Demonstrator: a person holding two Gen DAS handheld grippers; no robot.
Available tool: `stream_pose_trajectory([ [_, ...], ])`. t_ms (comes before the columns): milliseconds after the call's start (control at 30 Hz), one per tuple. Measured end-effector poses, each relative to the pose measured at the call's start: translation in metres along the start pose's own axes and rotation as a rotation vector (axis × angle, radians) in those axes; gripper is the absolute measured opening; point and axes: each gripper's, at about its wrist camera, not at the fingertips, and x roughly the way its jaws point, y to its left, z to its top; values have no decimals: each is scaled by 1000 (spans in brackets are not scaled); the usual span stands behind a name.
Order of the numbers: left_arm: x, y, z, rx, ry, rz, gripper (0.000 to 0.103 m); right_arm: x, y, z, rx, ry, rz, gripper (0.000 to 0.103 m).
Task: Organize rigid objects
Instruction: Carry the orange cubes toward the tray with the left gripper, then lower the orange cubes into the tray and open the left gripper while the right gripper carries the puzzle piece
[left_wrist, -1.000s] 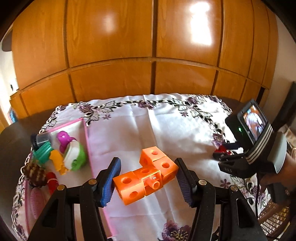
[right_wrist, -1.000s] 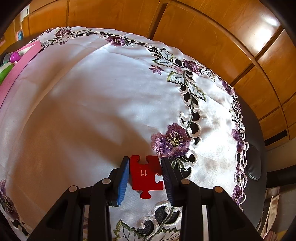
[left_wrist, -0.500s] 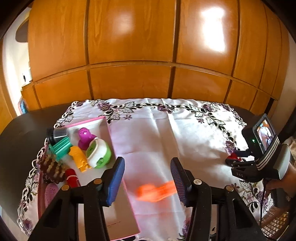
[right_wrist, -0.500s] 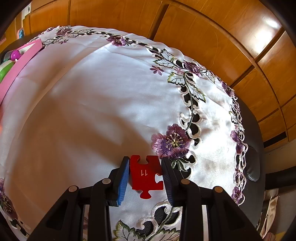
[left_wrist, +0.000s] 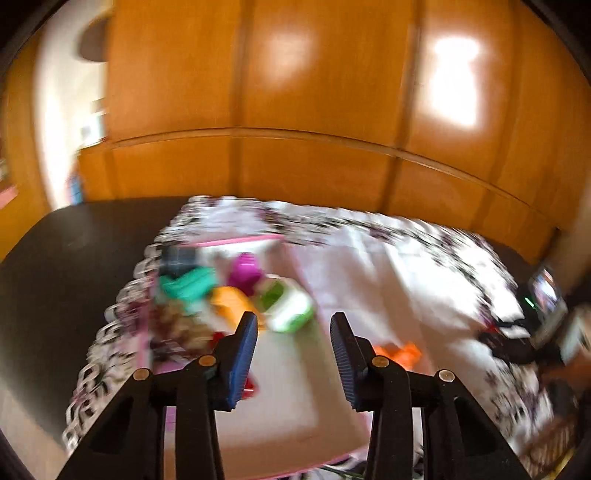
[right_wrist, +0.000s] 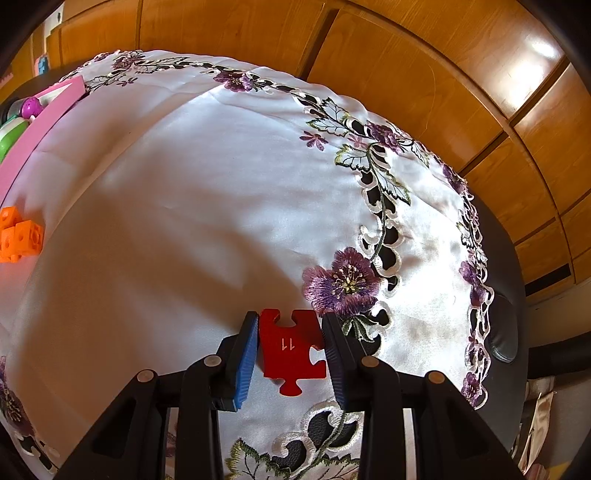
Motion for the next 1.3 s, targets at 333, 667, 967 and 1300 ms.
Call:
stream_pose_trajectory([
  [333,52,-100,-8,484,169,-168,64,0,-1,0,7,2,5,34],
  [667,123,-114,-24,580,412,-128,58,2,-6,1,24,9,26,34],
  [967,119,-97,-16,416,372,-184,45,2,-6,1,26,10,26,34],
  [1300,31,-1,7,74,138,-108,46,2,-4,0,17,8,16,34],
])
